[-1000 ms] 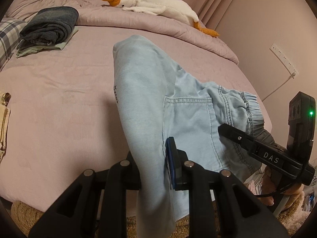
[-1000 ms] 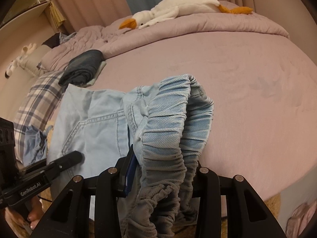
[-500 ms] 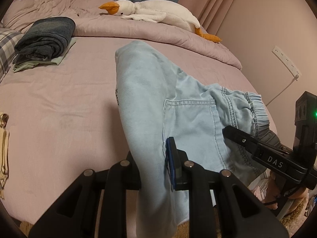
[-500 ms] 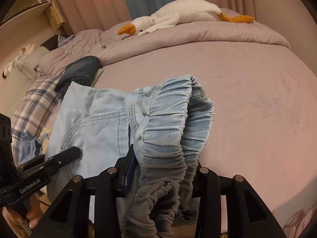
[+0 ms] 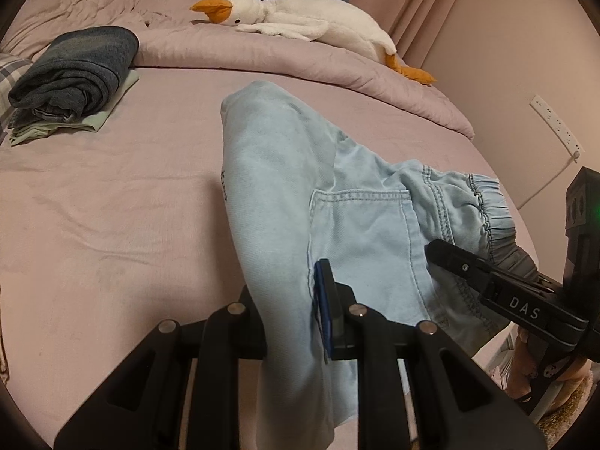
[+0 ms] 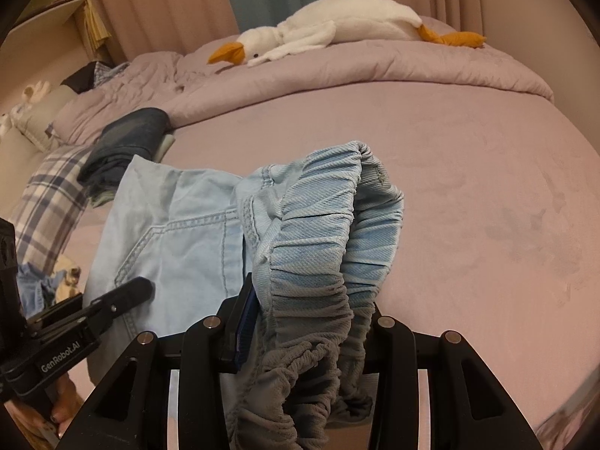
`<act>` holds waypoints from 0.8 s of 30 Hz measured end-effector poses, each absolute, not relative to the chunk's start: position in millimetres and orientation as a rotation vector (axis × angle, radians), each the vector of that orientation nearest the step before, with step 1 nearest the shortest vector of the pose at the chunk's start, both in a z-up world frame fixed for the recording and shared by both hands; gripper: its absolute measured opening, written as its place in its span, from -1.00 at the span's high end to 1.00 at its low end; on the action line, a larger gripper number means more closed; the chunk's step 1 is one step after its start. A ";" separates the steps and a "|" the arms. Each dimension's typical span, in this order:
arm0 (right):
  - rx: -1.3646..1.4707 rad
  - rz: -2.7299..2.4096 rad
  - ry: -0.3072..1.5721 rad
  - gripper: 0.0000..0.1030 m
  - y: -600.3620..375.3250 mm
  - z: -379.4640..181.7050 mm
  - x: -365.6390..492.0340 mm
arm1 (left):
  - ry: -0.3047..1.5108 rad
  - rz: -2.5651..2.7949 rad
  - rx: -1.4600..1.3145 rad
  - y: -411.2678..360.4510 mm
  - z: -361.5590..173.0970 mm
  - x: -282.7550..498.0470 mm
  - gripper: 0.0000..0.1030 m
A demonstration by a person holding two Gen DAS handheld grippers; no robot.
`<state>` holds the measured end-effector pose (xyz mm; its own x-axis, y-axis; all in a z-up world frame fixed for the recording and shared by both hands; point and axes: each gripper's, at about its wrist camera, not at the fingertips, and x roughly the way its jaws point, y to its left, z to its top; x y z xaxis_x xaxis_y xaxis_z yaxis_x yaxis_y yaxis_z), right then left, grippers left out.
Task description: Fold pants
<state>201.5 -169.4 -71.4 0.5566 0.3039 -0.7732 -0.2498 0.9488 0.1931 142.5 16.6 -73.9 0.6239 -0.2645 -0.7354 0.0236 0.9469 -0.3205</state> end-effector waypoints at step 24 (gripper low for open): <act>0.059 0.284 1.072 0.00 -162.2 -124.1 239.9 | 1.002 -0.053 -0.284 26.9 -135.4 171.3 -0.05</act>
<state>239.9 -162.2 -124.1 0.4460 0.2576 -0.8572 -0.2004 0.9621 0.1848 171.3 26.9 -135.4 0.5402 -0.1738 -0.8234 -0.0855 0.9620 -0.2592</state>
